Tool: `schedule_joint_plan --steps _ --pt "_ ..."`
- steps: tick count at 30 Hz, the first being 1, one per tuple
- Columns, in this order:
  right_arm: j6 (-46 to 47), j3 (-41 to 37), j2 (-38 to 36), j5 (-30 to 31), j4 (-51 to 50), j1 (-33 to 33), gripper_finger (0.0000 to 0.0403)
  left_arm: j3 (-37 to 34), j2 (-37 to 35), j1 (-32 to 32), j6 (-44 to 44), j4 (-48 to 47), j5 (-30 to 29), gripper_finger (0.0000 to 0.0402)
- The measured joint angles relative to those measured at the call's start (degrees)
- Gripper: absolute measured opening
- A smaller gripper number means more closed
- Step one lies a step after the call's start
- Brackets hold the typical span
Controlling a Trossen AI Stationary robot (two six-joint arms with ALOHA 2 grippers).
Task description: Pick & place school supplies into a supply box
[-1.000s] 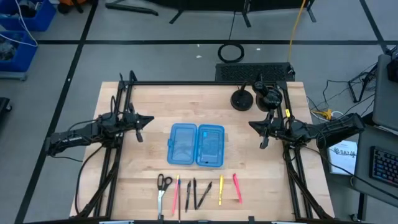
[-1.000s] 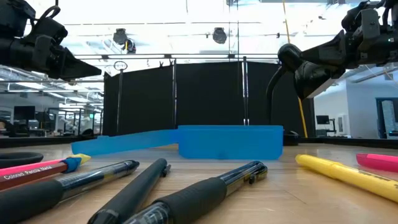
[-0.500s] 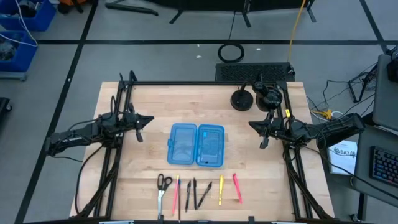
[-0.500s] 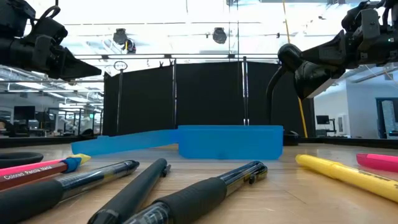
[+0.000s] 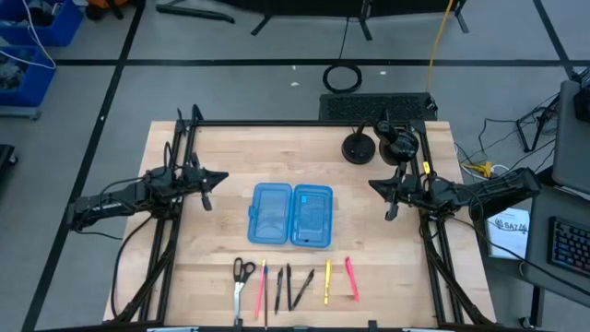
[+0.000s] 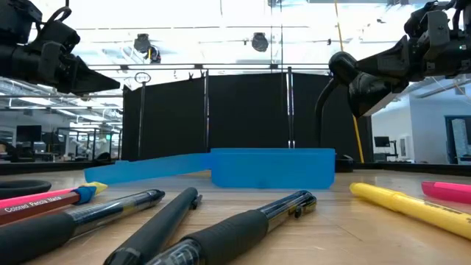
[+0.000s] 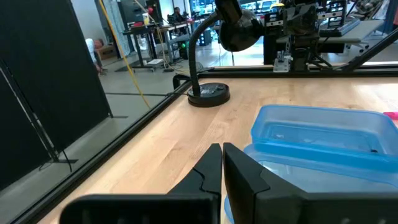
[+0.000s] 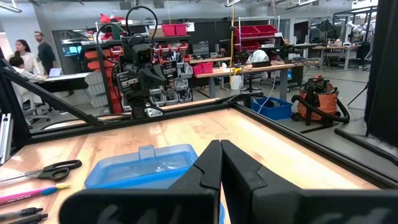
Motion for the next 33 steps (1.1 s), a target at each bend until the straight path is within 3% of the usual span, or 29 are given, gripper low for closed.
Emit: schedule_joint_plan --steps 8,23,27,30,33 --pt "0.02 -0.02 0.01 0.0 1.8 0.0 0.0 0.0 0.0 0.0 1.53 0.84 0.0 0.0021" --pt "0.02 0.0 0.01 -0.01 1.7 -0.01 0.0 0.0 0.0 0.0 -4.37 2.73 0.04 0.0021" --pt "0.02 -0.02 0.01 -0.01 1.74 -0.01 0.0 -0.02 0.0 -0.07 -7.82 8.2 1.07 0.0021" --pt "-0.94 0.0 0.12 0.01 1.06 -0.01 0.0 1.64 0.16 -1.56 -6.72 10.21 5.71 0.0021" --pt "-2.81 0.0 0.16 0.01 1.3 -0.01 0.0 5.75 2.52 -4.86 -8.28 8.97 2.11 0.0021"
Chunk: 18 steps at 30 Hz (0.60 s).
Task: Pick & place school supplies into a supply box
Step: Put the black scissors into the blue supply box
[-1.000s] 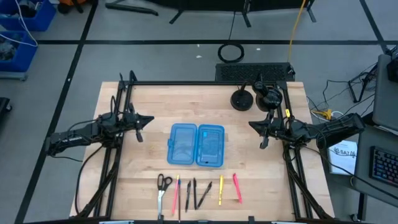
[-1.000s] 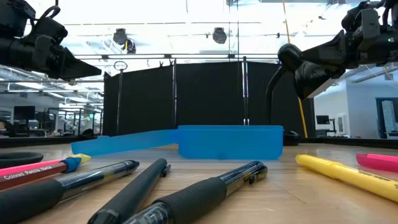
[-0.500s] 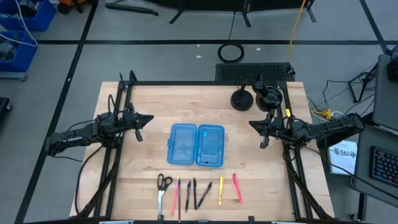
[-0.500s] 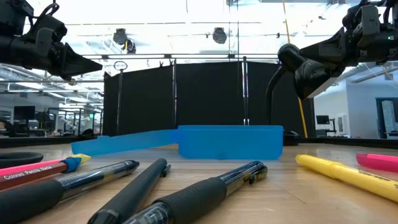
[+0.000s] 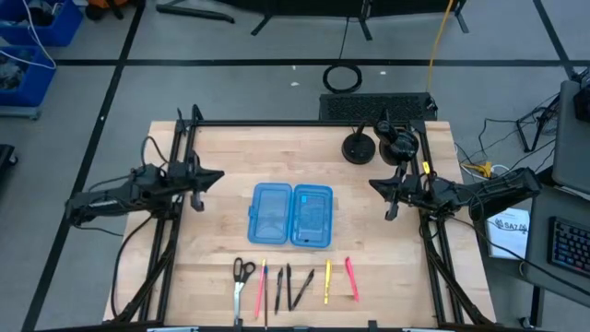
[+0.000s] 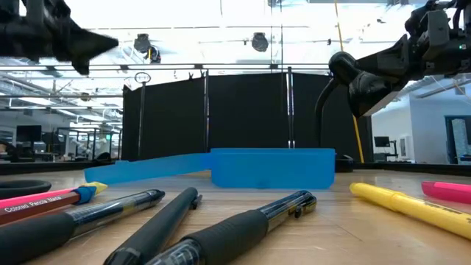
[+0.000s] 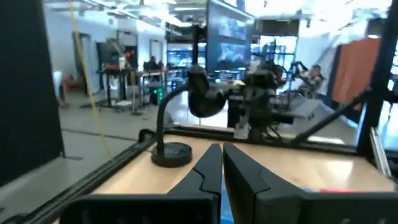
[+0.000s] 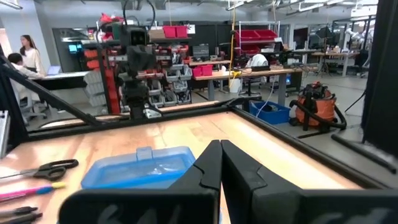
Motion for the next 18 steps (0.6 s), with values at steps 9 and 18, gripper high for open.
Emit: schedule_joint_plan --steps 9,18 --pt "-1.69 0.0 0.0 0.0 0.41 0.0 0.0 26.15 29.51 -15.47 -13.21 -20.28 -19.77 0.0019" --pt "-1.71 -0.02 0.0 0.0 0.39 0.0 0.0 64.23 66.38 -26.75 -58.73 -71.62 -27.35 0.0015"
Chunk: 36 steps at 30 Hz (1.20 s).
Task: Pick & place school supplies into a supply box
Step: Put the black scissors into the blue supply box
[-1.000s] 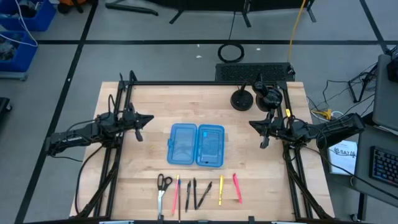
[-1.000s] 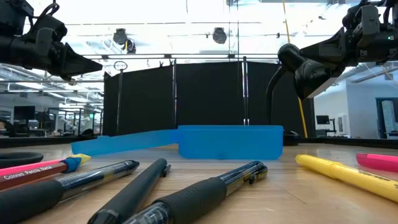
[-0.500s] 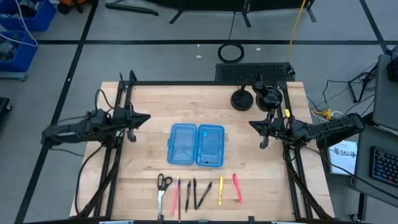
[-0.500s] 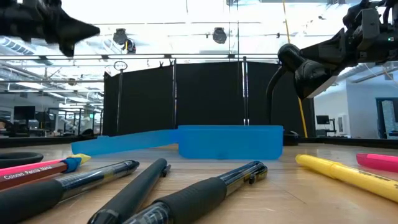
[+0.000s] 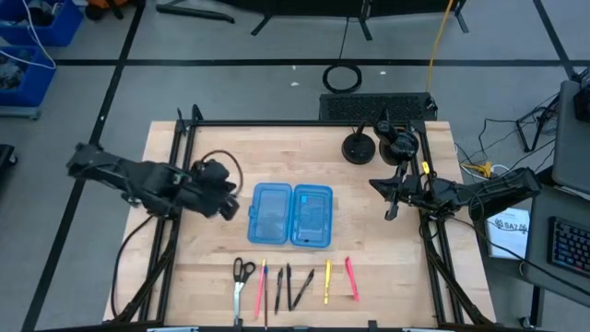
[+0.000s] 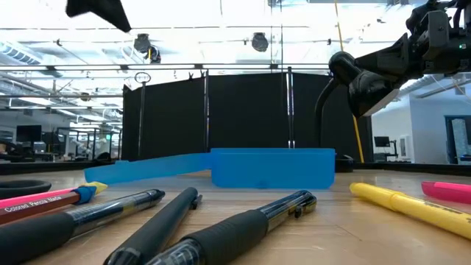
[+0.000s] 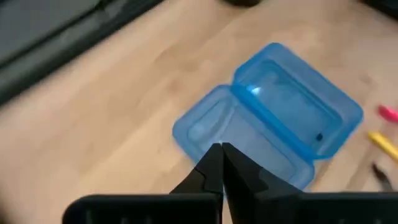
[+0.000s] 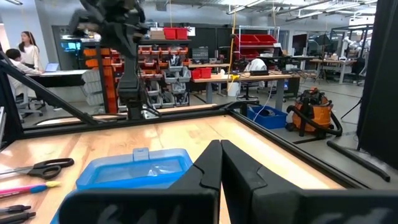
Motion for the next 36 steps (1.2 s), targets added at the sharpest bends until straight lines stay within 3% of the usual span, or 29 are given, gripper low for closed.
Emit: schedule_joint_plan --steps 4,8,13,19,23,30,36 --pt "0.0 0.02 0.02 0.0 -0.04 0.0 0.0 9.48 9.9 -4.16 -17.51 -13.53 6.5 0.0022" --pt "-0.22 0.02 0.02 0.0 -0.24 0.0 0.0 11.18 15.27 -9.72 -30.03 -13.76 14.77 0.0015" --pt "-0.63 0.02 0.02 0.0 -0.39 0.0 0.0 11.2 20.91 -15.45 -41.68 -11.71 13.35 0.0011" --pt "-0.45 0.01 0.02 0.0 -0.39 0.0 0.0 10.46 27.12 -18.88 -54.29 -9.77 14.25 0.005" --pt "-0.42 0.0 0.02 0.0 -0.39 0.0 0.0 9.93 31.73 -19.56 -58.51 -5.02 19.68 0.0067" --pt "-0.42 0.01 0.02 -0.01 -0.39 0.0 0.0 9.93 36.81 -19.11 -62.95 -2.6 16.51 0.0069" --pt "-0.44 0.0 0.02 -0.02 -0.37 0.0 0.0 9.93 37.86 -17.63 -63.04 3.2 21.63 0.0069"
